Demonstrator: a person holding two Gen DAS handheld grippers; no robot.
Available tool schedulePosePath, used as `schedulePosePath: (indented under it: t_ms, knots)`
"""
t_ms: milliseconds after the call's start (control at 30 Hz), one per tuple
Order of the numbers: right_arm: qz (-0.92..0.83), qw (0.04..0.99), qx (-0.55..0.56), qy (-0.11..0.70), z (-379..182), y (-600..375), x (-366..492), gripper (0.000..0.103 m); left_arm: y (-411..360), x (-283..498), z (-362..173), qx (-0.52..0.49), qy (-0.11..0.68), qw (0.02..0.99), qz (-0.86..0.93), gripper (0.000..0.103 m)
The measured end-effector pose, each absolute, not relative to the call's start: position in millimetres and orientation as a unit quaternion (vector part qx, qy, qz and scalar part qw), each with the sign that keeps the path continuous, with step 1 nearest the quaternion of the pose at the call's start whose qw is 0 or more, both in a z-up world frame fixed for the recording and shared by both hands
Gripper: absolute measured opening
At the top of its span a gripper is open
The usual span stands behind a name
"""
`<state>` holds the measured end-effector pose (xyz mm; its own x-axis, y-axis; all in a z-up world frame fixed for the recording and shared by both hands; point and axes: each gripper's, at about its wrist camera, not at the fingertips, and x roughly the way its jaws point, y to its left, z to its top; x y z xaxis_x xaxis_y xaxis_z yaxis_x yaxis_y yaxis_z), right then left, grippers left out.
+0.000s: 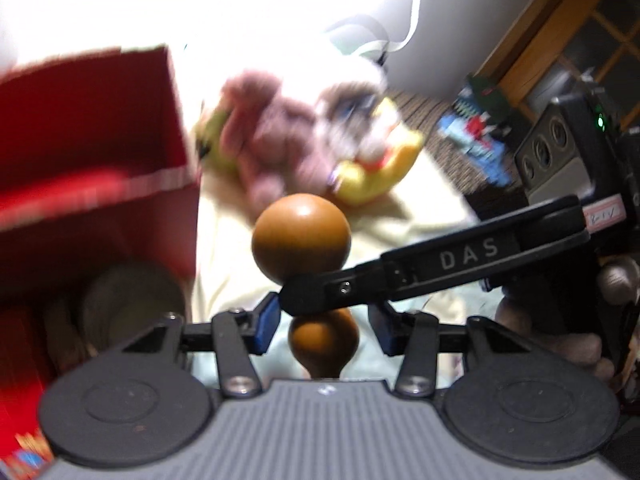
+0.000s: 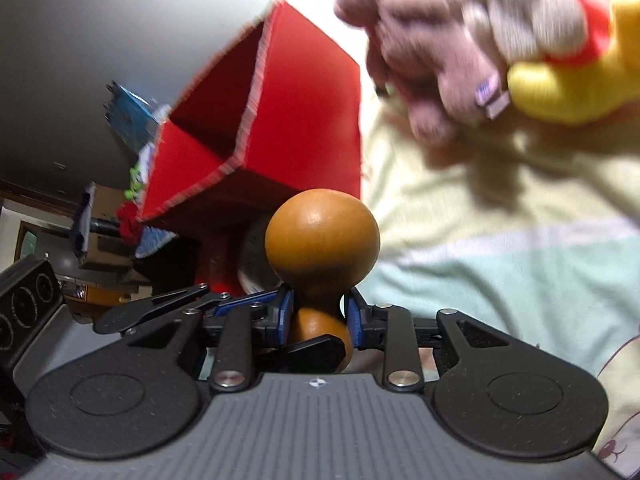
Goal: Organize objects
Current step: 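Lift the gourd with the right gripper and carry it over the red box, then lower the gourd into the red box and open the right gripper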
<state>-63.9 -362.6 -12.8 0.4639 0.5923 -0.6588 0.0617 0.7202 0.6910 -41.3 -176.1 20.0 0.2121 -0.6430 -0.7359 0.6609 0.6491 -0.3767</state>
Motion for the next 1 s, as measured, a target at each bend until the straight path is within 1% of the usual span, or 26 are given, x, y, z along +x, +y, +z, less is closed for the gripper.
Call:
schedulePosePath:
  t_ms: [167, 300, 467, 600, 767, 867, 1000]
  knots:
    - [0.184, 0.825, 0.317, 0.430, 38.7, -347.0, -46.3, 0.030, -159.6, -22.2, 66.5, 0.001, 0.402, 0.804, -0.438, 0.050]
    - [0.204, 0.851, 0.280, 0.395, 70.3, -318.5, -18.5, 0.031, -129.9, 1.9, 97.0, -0.002, 0.360, 0.825, -0.435, 0.050]
    - [0.226, 0.864, 0.246, 0.378, 87.4, -277.3, 33.8, 0.031, -91.6, 51.3, 117.6, -0.003, 0.342, 0.842, -0.417, 0.050]
    - [0.228, 0.852, 0.244, 0.403, 65.3, -244.2, 76.8, 0.031, -65.3, 99.0, 100.2, -0.011, 0.371, 0.840, -0.395, 0.050]
    - [0.227, 0.825, 0.244, 0.456, 22.7, -209.4, 123.9, 0.031, -33.5, 148.1, 49.8, -0.035, 0.432, 0.822, -0.369, 0.050]
    - [0.223, 0.813, 0.241, 0.481, 0.7, -196.3, 143.8, 0.031, -28.4, 166.4, 22.5, -0.035, 0.460, 0.814, -0.354, 0.050]
    - [0.223, 0.788, 0.250, 0.516, -24.0, -184.2, 164.1, 0.031, -18.2, 174.2, 5.6, -0.019, 0.485, 0.808, -0.333, 0.049]
